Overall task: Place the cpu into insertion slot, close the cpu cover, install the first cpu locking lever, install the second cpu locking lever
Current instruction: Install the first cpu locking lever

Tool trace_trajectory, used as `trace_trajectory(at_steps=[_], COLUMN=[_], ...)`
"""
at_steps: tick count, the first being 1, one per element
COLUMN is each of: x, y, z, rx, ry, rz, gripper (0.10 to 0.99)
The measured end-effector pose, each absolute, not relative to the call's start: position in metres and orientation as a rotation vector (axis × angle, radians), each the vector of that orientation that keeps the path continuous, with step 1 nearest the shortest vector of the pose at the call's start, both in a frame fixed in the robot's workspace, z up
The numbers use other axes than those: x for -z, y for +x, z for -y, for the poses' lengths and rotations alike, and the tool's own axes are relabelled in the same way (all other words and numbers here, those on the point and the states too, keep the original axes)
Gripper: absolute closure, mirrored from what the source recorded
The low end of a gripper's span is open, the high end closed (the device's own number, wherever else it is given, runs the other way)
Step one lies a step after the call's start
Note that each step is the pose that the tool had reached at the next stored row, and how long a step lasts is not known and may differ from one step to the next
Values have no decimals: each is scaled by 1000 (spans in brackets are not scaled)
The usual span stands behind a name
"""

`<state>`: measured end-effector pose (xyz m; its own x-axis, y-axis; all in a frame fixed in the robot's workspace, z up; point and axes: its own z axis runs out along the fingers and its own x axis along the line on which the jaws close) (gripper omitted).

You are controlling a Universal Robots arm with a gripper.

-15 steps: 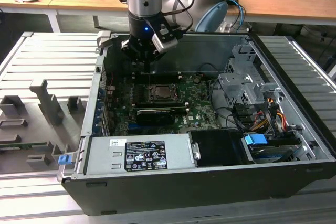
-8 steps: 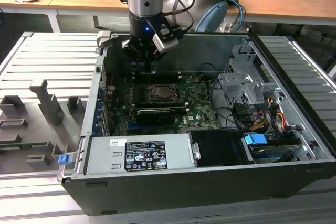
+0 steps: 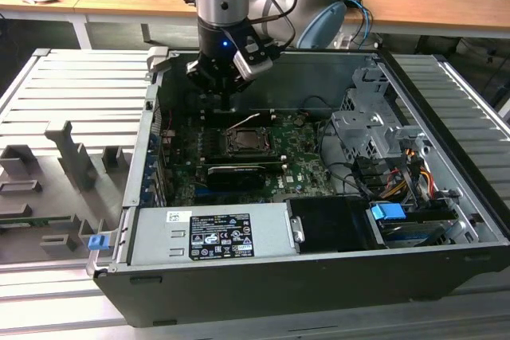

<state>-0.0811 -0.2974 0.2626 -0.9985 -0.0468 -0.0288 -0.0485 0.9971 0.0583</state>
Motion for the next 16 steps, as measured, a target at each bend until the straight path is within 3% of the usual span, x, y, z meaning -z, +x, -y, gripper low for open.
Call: trace_trajectory(at_steps=[16], x=[-238], y=[-57], z=[295], rx=[-119], ry=[-88], rz=[-3111], gripper=[980])
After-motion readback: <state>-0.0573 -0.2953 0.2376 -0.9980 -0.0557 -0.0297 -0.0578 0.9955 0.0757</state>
